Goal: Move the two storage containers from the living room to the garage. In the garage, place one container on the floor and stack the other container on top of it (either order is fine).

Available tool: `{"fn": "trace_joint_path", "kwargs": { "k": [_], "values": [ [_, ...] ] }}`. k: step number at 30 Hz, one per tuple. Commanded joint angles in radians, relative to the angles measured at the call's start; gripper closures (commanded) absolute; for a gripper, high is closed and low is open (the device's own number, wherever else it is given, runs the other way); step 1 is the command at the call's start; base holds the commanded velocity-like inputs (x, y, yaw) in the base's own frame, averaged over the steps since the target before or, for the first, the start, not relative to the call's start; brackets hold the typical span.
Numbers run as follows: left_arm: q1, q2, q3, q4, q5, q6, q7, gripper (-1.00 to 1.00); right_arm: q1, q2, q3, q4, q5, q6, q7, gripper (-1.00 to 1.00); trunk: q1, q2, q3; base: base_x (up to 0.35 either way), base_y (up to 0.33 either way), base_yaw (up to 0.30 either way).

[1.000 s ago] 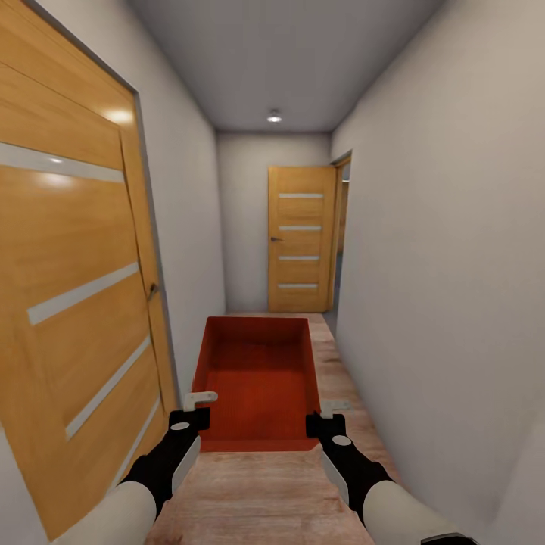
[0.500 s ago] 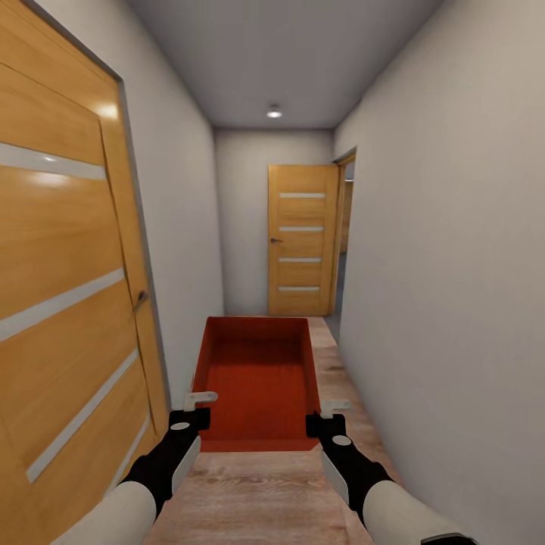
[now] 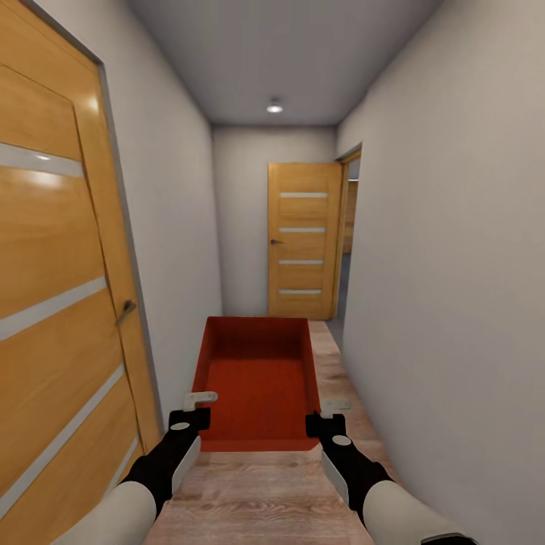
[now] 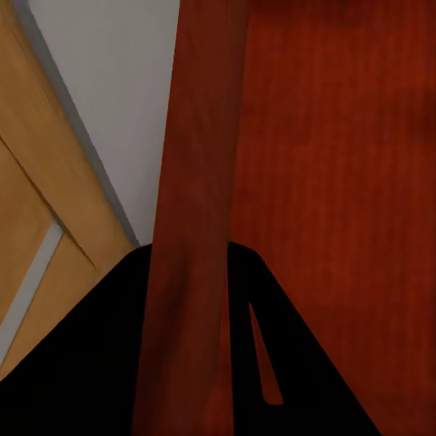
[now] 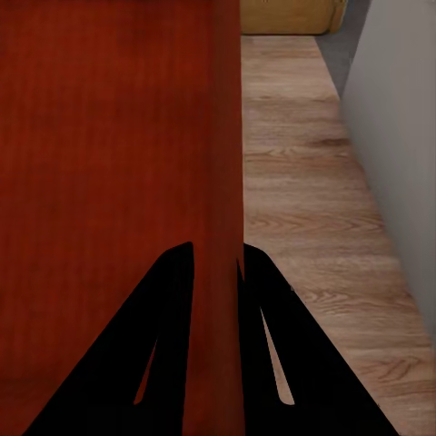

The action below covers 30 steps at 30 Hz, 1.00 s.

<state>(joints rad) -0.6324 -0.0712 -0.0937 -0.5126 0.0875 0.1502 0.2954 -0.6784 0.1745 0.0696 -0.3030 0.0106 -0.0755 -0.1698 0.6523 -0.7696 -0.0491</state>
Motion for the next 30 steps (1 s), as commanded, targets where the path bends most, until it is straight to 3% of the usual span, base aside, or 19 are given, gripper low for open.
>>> {"fn": "trace_joint_path", "kwargs": {
  "k": [1,16,30],
  "values": [
    [-0.001,0.028,0.058,-0.001,0.024,0.005,0.010,1.00,-0.001,0.000,-0.002,-0.002,0.008,-0.003,-0.002,1.00,0.001,-0.001,-0.002,0.326,0.000,0.000],
    [-0.001,0.027,0.058,-0.007,0.021,0.003,0.010,1.00,-0.001,0.000,-0.002,-0.002,0.009,-0.003,-0.002,1.00,0.001,-0.001,-0.002,0.322,-0.043,0.000],
    [-0.001,0.023,0.059,-0.007,0.021,0.003,0.010,1.00,-0.001,0.000,-0.002,-0.002,0.009,-0.003,-0.002,1.00,0.001,-0.001,-0.002,0.088,-0.007,0.000]
  ]
}}
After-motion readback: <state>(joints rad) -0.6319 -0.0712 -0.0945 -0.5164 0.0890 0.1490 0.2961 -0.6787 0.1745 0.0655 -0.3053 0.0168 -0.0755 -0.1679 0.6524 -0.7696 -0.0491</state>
